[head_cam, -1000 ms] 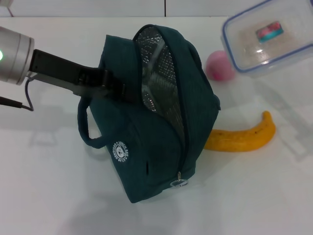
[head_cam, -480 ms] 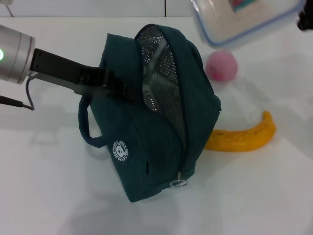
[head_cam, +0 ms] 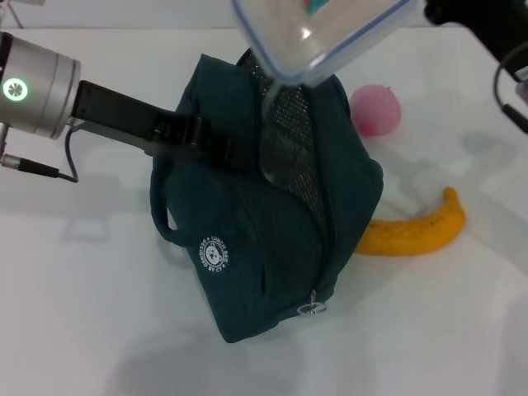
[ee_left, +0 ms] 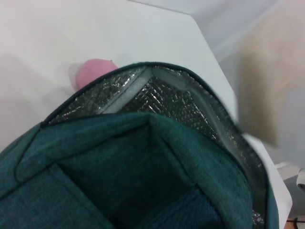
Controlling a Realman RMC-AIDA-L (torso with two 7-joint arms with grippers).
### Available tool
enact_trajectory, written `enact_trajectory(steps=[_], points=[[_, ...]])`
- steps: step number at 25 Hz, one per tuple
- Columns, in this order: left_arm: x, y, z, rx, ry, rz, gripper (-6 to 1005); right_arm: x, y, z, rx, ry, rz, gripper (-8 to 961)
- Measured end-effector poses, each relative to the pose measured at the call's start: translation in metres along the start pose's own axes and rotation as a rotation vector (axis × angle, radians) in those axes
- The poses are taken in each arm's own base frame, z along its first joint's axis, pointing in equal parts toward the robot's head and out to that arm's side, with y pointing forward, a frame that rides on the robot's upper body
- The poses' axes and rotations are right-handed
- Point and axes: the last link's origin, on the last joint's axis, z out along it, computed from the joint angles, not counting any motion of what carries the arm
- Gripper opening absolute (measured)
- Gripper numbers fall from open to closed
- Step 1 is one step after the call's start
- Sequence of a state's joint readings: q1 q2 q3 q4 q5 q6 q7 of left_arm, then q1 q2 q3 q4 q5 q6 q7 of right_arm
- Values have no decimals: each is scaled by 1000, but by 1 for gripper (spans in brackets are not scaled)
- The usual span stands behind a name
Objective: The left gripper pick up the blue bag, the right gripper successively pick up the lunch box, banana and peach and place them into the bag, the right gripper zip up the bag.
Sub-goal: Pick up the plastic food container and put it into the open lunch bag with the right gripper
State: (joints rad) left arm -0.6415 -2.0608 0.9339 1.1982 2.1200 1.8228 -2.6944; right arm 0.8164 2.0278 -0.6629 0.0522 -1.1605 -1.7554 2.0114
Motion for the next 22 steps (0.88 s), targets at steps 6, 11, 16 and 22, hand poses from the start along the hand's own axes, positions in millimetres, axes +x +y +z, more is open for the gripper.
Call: enact_trajectory(steps=[6, 11, 16, 22], points=[[-2, -4, -6, 11, 17, 3, 40, 6, -16, -5, 116, 40, -30, 222], [-5, -13, -18, 23, 66, -20, 40, 9, -27, -8, 198, 79, -65, 229], [-7, -16, -21, 28, 72, -23, 40, 10, -32, -6, 238, 122, -86, 237], [-4, -14, -18, 23, 68, -10, 40, 16, -32, 10, 235, 207, -100, 246]])
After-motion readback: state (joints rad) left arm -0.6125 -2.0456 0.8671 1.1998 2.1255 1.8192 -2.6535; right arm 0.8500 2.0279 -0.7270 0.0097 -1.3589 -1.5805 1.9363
